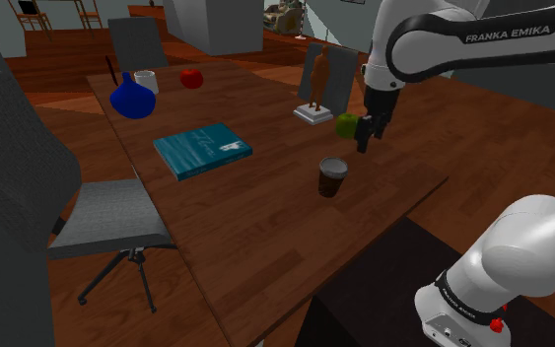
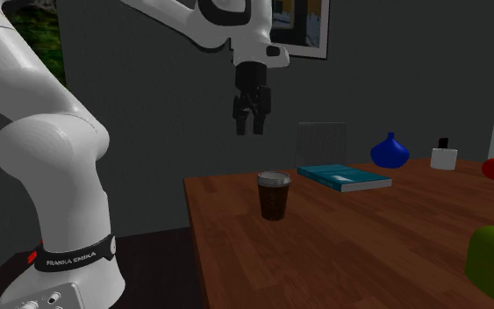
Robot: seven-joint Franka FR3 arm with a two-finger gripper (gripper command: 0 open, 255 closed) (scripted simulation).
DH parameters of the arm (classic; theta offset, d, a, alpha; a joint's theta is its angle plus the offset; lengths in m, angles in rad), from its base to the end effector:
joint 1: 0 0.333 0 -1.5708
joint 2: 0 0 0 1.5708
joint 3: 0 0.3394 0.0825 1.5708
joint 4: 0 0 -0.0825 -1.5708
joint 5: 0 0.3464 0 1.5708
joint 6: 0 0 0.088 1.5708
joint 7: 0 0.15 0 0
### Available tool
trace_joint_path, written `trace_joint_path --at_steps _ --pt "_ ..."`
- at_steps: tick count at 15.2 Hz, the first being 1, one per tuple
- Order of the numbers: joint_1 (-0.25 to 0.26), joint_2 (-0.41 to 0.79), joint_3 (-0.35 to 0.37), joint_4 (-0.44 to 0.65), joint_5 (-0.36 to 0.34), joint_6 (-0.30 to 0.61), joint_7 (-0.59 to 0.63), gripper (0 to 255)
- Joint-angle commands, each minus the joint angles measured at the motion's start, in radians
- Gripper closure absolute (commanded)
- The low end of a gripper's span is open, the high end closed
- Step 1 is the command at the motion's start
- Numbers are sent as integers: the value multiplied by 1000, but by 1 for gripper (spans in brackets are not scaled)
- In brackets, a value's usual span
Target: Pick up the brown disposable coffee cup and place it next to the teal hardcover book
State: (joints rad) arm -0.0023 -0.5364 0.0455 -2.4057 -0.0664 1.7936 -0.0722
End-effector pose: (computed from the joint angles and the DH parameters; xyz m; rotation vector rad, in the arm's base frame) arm 0.3293 0.0073 0.4879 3.0473 0.1911 -0.1190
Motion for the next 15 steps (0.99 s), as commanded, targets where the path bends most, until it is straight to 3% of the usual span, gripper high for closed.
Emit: trace_joint_path --at_steps 1,10,15 --pt "1 70 12 10 -4 73 20 0" --pt "-3 378 53 96 -56 338 117 0" --pt "-7 410 50 58 -67 408 123 0"
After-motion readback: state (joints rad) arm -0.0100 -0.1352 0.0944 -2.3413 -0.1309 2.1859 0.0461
